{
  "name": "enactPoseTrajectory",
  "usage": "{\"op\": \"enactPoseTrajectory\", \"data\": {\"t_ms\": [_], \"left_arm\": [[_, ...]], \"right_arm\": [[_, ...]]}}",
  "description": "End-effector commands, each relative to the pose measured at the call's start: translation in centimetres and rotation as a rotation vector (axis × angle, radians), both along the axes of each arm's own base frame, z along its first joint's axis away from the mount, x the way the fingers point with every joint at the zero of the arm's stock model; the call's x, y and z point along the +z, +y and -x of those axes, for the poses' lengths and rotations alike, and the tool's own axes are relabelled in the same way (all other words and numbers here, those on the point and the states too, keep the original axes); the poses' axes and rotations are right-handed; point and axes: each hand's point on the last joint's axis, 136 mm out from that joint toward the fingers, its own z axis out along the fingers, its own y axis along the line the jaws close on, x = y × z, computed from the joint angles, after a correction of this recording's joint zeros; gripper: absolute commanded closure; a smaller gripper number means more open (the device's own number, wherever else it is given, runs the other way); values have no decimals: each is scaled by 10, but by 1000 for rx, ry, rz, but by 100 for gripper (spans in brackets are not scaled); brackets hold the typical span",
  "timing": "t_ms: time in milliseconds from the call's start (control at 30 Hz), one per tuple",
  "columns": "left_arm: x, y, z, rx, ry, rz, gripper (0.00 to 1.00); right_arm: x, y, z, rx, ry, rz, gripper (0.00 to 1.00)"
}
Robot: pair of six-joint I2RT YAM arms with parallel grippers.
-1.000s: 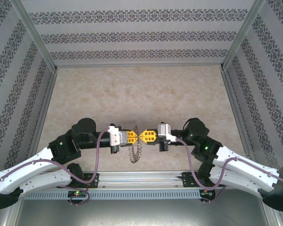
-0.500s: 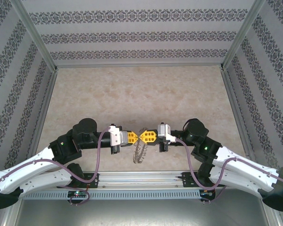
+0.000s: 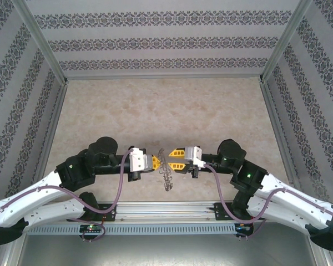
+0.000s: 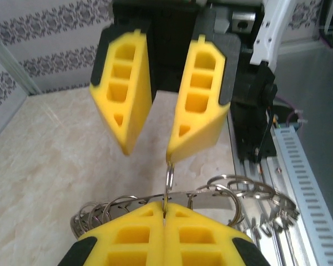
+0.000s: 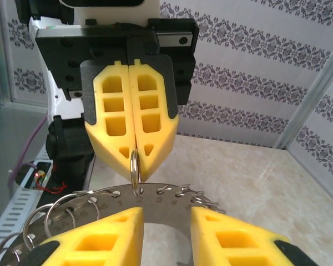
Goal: Put the keys on the keyring
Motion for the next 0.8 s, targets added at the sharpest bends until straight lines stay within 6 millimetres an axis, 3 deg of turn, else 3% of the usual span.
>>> {"op": "enactPoseTrajectory", "data": {"t_ms": [0, 200, 767], "left_arm": [[-6, 9, 3, 0, -9, -97, 100], [-12, 11, 1, 6, 2, -155, 100], [-22, 9, 0, -6, 16, -202, 100]], "right_arm": [[1, -5, 4, -2, -30, 43, 72], [-2, 6, 16, 72, -22, 69, 73], [-11, 29, 17, 128, 3, 118, 74]]}}
